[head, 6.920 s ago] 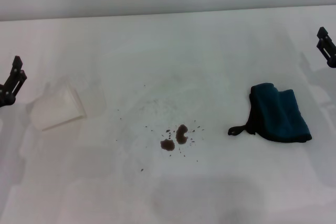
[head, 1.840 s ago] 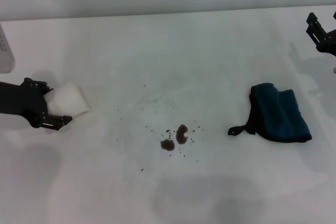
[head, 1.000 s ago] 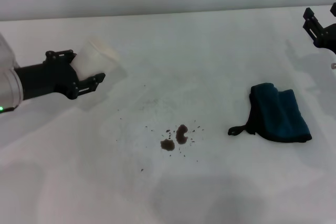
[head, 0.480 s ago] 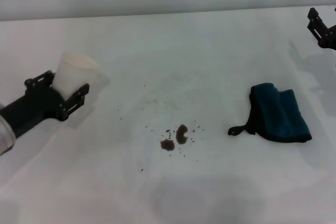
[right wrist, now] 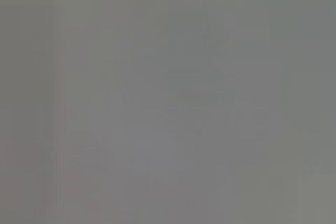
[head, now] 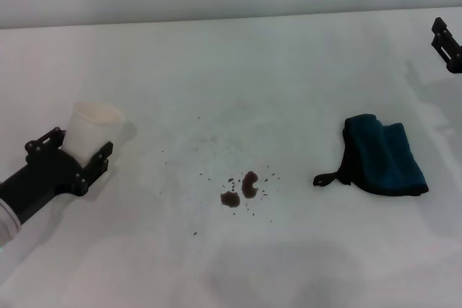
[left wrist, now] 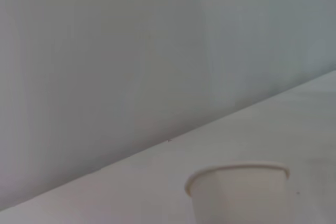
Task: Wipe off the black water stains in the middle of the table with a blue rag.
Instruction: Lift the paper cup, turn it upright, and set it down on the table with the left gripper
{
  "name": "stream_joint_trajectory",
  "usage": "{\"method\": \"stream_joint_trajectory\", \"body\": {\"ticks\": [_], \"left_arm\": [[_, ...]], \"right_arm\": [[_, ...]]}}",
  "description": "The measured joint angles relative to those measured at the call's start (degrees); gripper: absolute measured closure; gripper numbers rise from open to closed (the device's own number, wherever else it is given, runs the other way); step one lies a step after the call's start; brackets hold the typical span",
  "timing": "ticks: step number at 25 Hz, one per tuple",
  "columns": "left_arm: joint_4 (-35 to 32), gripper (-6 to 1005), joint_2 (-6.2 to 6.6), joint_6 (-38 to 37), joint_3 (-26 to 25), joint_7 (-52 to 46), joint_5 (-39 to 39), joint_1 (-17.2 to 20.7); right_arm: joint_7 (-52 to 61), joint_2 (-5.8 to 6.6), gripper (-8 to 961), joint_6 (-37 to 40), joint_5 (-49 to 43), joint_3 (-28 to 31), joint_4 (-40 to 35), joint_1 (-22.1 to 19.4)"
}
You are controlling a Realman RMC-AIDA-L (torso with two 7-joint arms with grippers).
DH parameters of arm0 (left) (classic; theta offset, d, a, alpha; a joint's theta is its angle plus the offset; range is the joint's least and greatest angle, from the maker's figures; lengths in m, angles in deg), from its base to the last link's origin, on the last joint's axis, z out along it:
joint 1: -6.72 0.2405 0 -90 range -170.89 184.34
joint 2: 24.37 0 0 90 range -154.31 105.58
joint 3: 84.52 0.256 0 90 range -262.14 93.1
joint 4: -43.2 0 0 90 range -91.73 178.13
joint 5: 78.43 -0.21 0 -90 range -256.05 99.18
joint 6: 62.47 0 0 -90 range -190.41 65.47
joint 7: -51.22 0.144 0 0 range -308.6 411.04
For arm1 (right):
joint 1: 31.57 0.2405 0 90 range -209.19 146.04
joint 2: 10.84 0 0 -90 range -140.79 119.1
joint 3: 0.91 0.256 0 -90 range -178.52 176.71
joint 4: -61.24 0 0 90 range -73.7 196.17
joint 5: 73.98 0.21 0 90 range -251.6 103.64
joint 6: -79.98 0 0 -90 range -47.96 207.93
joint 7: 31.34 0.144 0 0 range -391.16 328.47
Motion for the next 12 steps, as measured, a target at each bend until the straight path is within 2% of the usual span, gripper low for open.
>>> {"method": "stream_joint_trajectory", "body": {"ticks": [12], "left_arm": [[-2.81, 440, -0.15, 2.59, -0.13, 7.17, 0.41, 2.22]], "right_arm": [[0.01, -0.06, 258, -0.71, 0.00, -0.67, -0.01, -1.04]]}}
